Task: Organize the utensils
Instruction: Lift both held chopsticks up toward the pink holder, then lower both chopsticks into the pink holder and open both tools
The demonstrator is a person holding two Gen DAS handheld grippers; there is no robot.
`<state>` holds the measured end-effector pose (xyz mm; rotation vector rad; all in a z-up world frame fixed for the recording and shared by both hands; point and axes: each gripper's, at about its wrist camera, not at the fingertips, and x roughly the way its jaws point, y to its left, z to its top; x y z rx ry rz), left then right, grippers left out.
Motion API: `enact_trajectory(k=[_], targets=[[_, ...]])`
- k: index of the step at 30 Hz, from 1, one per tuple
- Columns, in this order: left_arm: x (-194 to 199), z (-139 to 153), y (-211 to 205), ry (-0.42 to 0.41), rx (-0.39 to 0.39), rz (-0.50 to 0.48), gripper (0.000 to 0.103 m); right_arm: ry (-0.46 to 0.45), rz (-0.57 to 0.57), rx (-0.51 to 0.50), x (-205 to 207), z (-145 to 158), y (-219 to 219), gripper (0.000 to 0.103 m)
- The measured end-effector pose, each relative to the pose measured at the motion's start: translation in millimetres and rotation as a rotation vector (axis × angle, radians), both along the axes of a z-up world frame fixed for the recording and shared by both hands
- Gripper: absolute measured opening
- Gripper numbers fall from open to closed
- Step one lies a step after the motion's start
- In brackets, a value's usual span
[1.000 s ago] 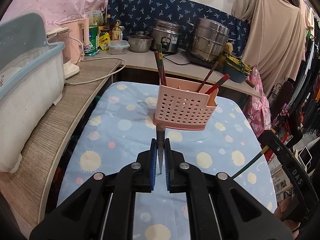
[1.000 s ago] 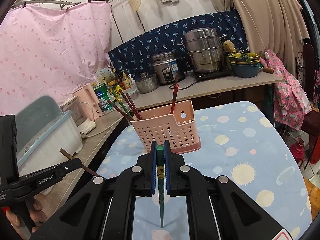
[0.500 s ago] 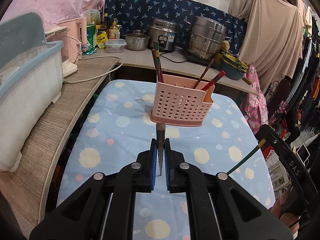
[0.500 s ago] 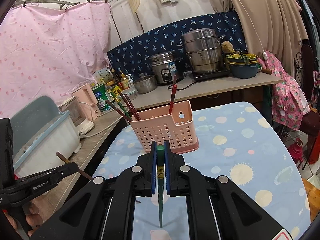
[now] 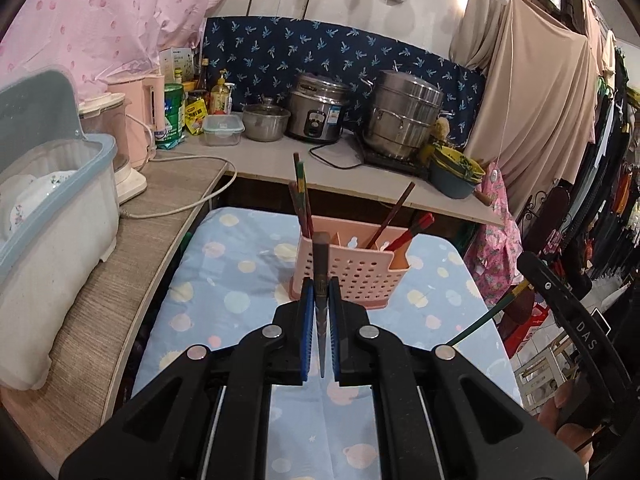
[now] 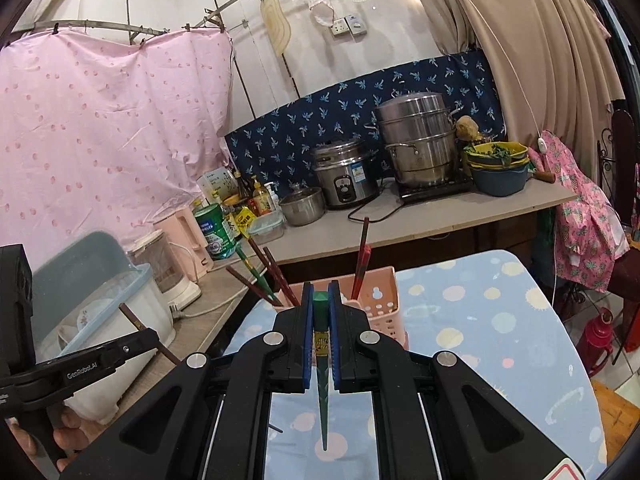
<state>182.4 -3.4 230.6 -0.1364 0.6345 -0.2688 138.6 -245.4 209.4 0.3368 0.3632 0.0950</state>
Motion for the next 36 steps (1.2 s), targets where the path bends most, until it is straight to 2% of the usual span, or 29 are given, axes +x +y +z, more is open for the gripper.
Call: enact_trajectory(k=[11,20,27,36], targets=[[45.3,58.1,-12.9,-0.123,-0.017,0.034,0.007,-0.127,-0.029,0.014,51.5,57.5,-16.7,0.007],[89.1,77.0,-23.0,-0.194,-0.023,0.058,0.007,-0.188,-0.06,0.038,105.8,83.7,-29.1,0.007],[125.5,66.1,-31.5,-0.188,-0.019,0.065,0.007,-0.169,-0.071,0.041,149.5,71.9,-33.8,0.007],[151.3,26.5,-35.0,-0.116,-0.007,0.056,0.007,-0.078,-0.048,0.019,183.0,27.1,-25.2,0.007]])
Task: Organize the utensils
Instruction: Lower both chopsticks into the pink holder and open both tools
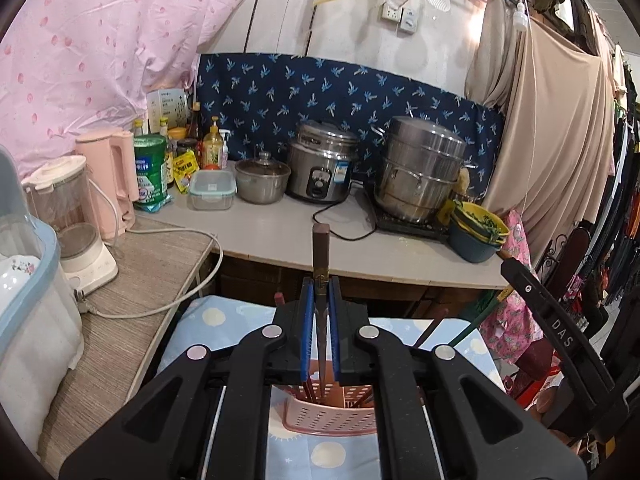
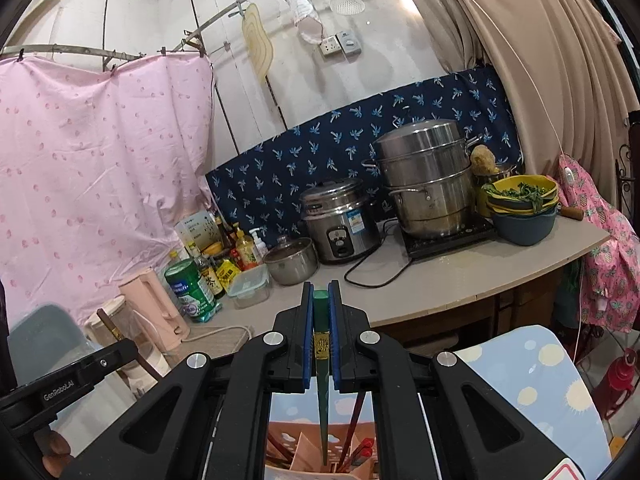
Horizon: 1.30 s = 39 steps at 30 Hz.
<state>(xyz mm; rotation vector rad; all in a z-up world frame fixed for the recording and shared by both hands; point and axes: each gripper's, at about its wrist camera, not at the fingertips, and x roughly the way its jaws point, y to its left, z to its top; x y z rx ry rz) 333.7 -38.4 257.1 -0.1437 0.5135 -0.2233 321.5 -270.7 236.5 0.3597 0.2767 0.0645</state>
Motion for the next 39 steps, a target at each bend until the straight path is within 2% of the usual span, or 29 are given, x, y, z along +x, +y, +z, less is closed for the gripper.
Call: enact_trajectory(k=[7,12,18,21,26,30,35,39], targets=[[8.4,-20.8,1.2,0.045,0.002,-0.001,0.007,0.06,0.005,0.006,12.4,-25.4,1.9,0.007],[13.1,-32.0,3.2,0.077,0.013,0.012,0.008,0.09,0.008,-0.025,15.1,-33.7,6.3,0.007],[12.3,-39.0,8.7,0.093,0.011,0.027,0.008,0.096,0.0,-0.014,9.6,-36.1,2.6,0.015],[9.2,-38.6,11.0,0.089,0.013,0.034,0.017,0.093,0.0,-0.015,5.5,-35.1,2.2,0.019],[-0.9,-36.1,12.4,0.077,0.021,0.035,0.02,0.085,0.005,-0.036,-6.3,-31.6,7.4,0.025],[-11.4,-35.5,15.1,0.07,0.029,0.044,0.029,0.081,0.011,-0.05,-20.3,-29.7,11.7,0.031],[-25.1,-38.3,17.2,0.074,0.047,0.05,0.032,0.086,0.014,-0.066,-37.6,-29.9,14.6,0.038],[-38.6,-42.6,17.6,0.07,0.076,0.059,0.035,0.097,0.015,-0.086,-53.6,-33.3,17.2,0.039]])
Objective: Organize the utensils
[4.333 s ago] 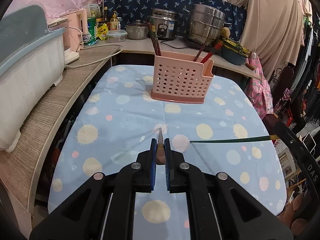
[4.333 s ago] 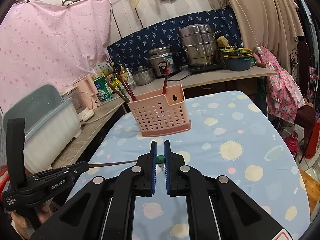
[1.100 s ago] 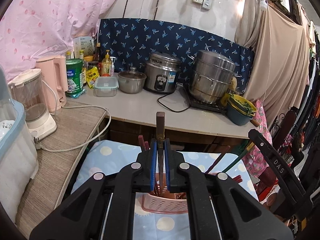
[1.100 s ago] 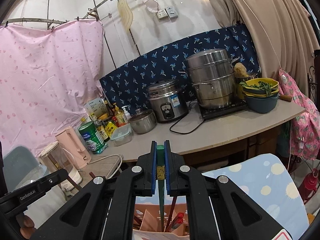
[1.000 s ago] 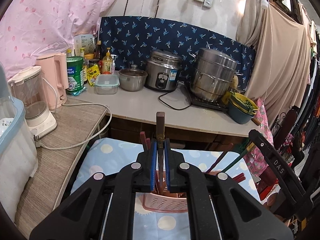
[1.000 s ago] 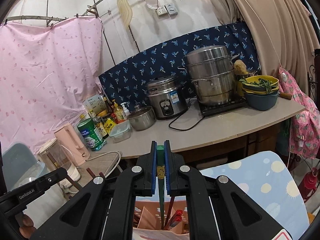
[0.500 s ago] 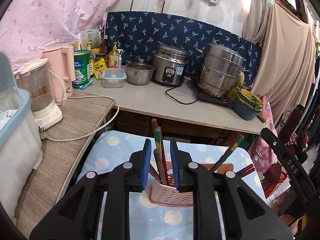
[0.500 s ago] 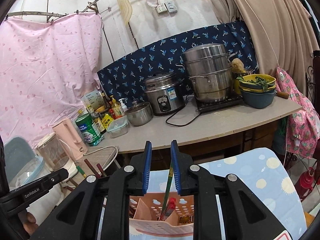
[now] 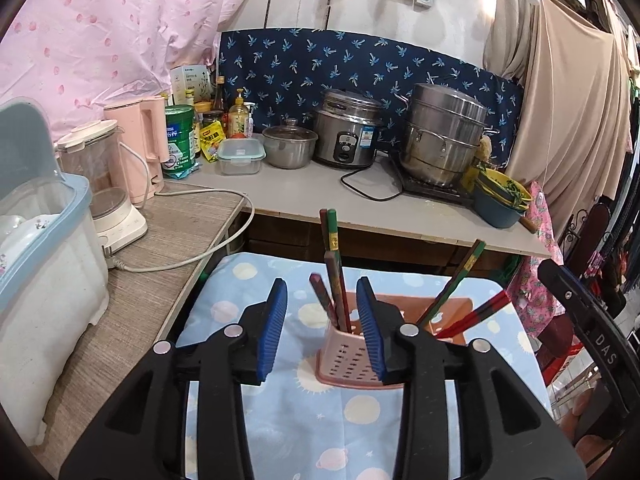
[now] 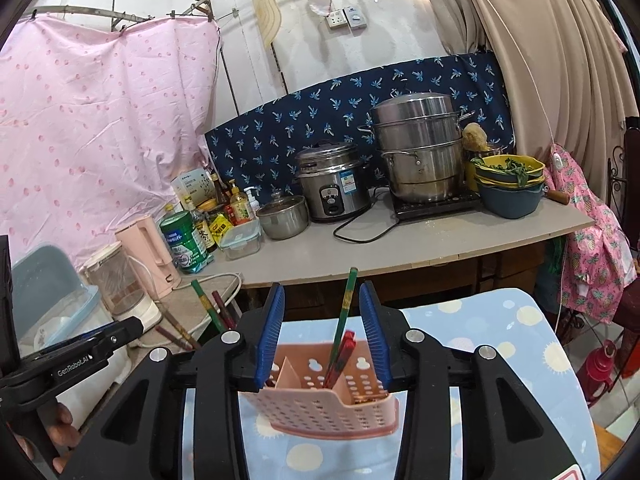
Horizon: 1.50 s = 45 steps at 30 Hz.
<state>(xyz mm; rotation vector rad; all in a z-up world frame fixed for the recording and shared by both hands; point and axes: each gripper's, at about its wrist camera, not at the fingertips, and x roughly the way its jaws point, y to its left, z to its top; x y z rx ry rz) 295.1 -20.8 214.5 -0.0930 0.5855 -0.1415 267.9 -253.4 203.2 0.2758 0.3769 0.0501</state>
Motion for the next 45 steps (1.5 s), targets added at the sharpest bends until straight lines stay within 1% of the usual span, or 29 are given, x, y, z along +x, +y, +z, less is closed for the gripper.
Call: enact_trajectory(k=[3,8,11,14,17,20,24,28,30,33,35,45], targets=[[-8.9,-4.8,-0.6,0.006,0.018,0.0,0.035,0.008,0.001,-0.02,-12.2,-4.1,4.4,0.039],[-24.4,-13.5,-2.8,0.012,0.056,0.01,0.036,0.022,-0.003,-0.056,-31.7,-12.9,12.5,0.044],[-32.4,-18.8,-3.8,0.016,0.077,0.013,0.041,0.036,0.0,-0.066,-43.0,-18.9,16.0,0.046],[-42.1,-24.9,-5.4,0.013,0.097,0.015,0.043,0.048,0.003,-0.071,-54.8,-25.7,18.6,0.047],[-50.5,-31.7,-5.5,0.021,0.102,0.01,0.043,0.059,0.003,-0.078,-65.4,-31.5,21.7,0.047],[-58.7,-38.6,-6.6,0.026,0.111,0.008,0.049,0.068,0.003,-0.081,-75.4,-37.9,24.9,0.047],[-69.1,-46.4,-9.7,0.032,0.127,0.003,0.049,0.081,0.002,-0.088,-89.5,-46.6,28.0,0.047],[-79.9,-54.9,-12.8,0.037,0.145,0.0,0.051,0.095,0.002,-0.079,-100.9,-55.0,30.5,0.051],[-84.9,-60.5,-14.1,0.044,0.152,-0.001,0.053,0.106,0.003,-0.076,-105.9,-60.3,31.3,0.052],[-90.5,-68.2,-16.5,0.059,0.157,-0.004,0.053,0.119,0.0,-0.079,-112.2,-66.4,33.3,0.053],[-93.3,-73.1,-16.8,0.066,0.162,-0.002,0.054,0.126,-0.007,-0.081,-116.5,-70.3,33.8,0.056],[-109.1,-99.1,-21.5,0.107,0.18,-0.009,0.056,0.159,-0.027,-0.103,-135.7,-92.1,35.4,0.059]])
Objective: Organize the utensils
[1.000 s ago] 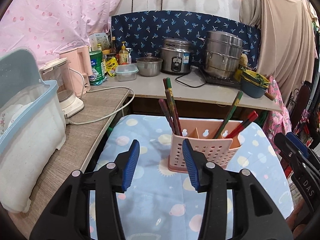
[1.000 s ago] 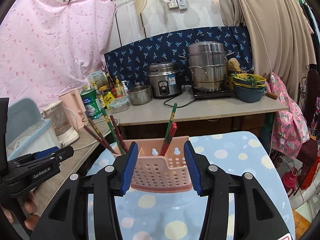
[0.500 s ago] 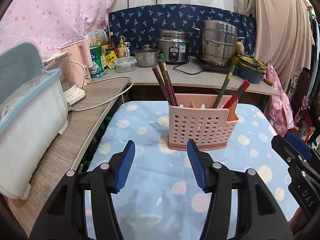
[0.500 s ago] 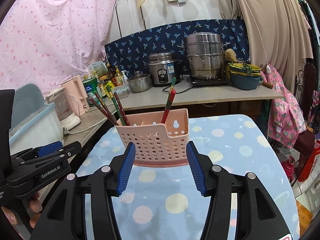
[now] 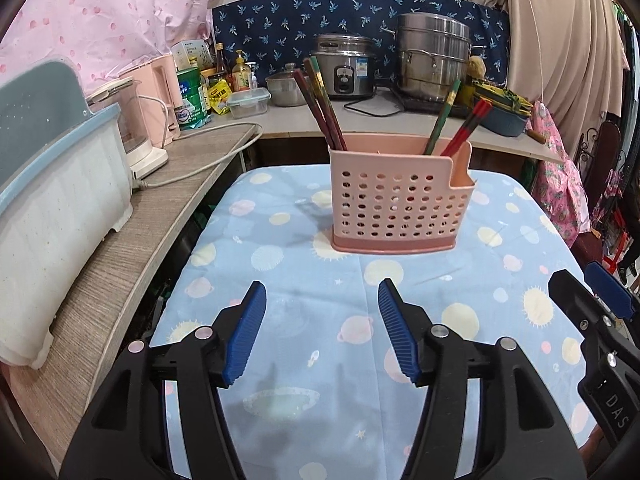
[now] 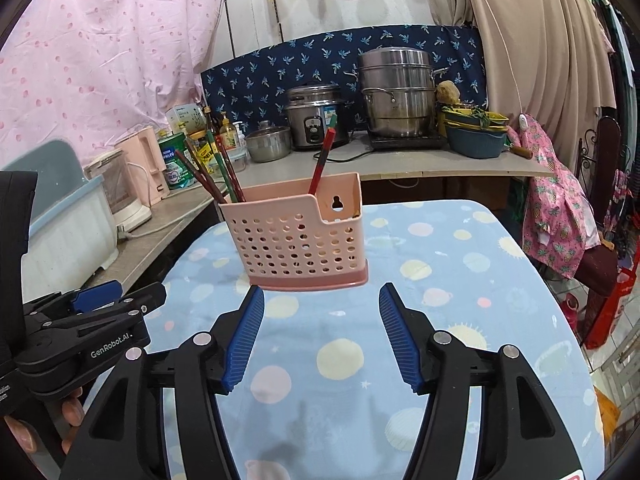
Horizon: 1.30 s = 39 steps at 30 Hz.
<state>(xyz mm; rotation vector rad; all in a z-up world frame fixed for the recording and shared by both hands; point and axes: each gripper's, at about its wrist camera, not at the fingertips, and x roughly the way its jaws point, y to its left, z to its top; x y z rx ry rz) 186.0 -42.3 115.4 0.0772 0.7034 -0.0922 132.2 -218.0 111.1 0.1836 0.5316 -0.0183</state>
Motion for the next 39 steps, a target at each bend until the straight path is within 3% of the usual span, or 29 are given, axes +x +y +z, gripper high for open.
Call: enact_trajectory(k=[11,39], targets=[[-8.5,-22.1,-5.7,0.037,0.015,0.004,0.058,0.044,-0.007,0.007,-10.8,-22.7,-0.2,0.066],[-14.8,-40.2,2.6,0.055,0.027,0.056,0.087,0.07,-0.007,0.019,-14.1,-39.4,5.3,0.08]])
